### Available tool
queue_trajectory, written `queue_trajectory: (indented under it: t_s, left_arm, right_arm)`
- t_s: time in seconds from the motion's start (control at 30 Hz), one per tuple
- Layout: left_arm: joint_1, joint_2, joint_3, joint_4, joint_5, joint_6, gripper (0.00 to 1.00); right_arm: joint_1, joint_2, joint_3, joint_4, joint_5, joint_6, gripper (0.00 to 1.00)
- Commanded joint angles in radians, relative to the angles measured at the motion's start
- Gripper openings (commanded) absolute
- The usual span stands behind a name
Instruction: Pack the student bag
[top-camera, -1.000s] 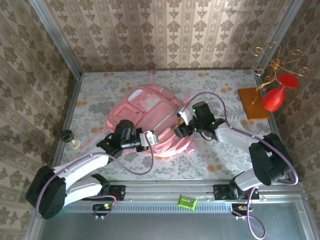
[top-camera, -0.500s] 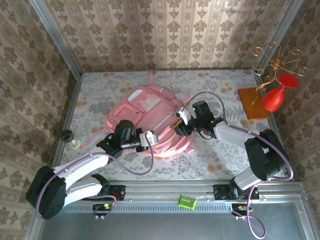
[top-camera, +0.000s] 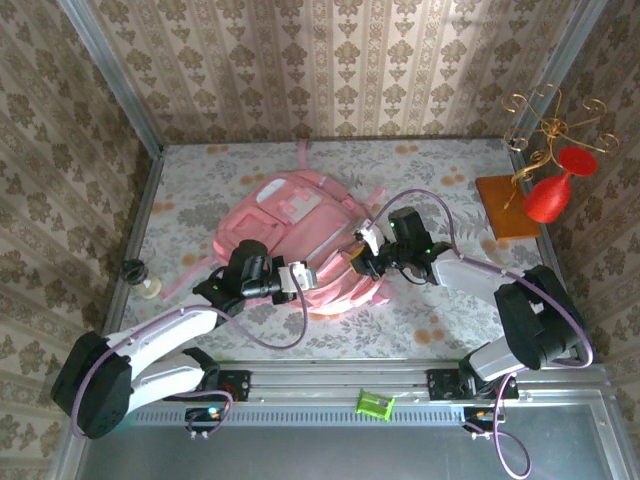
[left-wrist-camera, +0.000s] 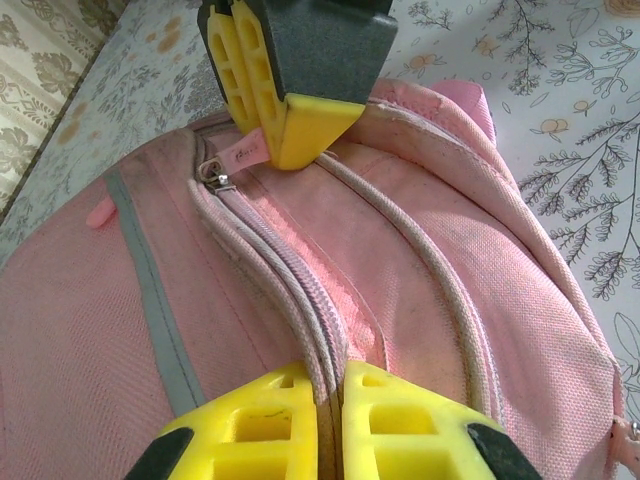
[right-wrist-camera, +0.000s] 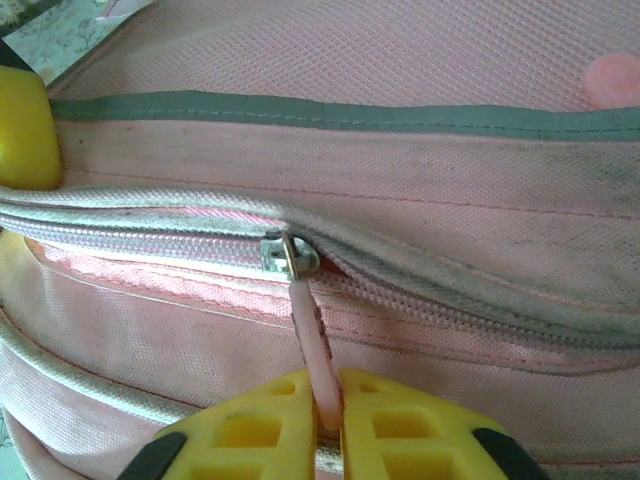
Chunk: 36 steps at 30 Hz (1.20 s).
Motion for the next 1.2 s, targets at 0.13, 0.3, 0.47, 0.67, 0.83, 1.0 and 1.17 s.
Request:
queue_trajectory:
  t_s: [0.13,0.3,0.47,0.67,0.83,1.0,1.17]
  left_arm:
    - [0.004,-0.030,-0.010,-0.001,0.002,-0.026,0.00]
    - [0.003,-0.034,-0.010,-0.001,-0.003,-0.024,0.00]
    - [0.002,-0.036,-0.010,-0.001,-0.001,-0.025,0.00]
    - [-0.001,-0.034,-0.010,-0.009,0.002,-0.023,0.00]
    - [-0.001,-0.036,-0.011,-0.015,-0.015,-0.024,0.00]
    - [0.016,-0.045,-0.027,0.018,-0.053,-0.050,0.00]
    - [0.039,-0.052,-0.050,0.053,-0.047,-0.064,0.00]
  right_arm:
    - [0.009,-0.003,-0.010,0.070,-0.062,-0.010,0.23]
    - [0.014,0.024,0.000,0.057,-0.064,-0.019,0.23]
    - [0.018,0.039,-0.010,0.083,-0.050,-0.015,0.23]
    - [0.043,0.069,-0.005,0.141,-0.019,-0.003,0.20]
    - [0.057,0.022,-0.041,0.153,0.043,0.007,0.05]
    - [0.052,-0.085,-0.088,0.071,0.225,0.063,0.00]
    - [0.028,-0.123,-0.050,-0.070,0.352,0.189,0.00]
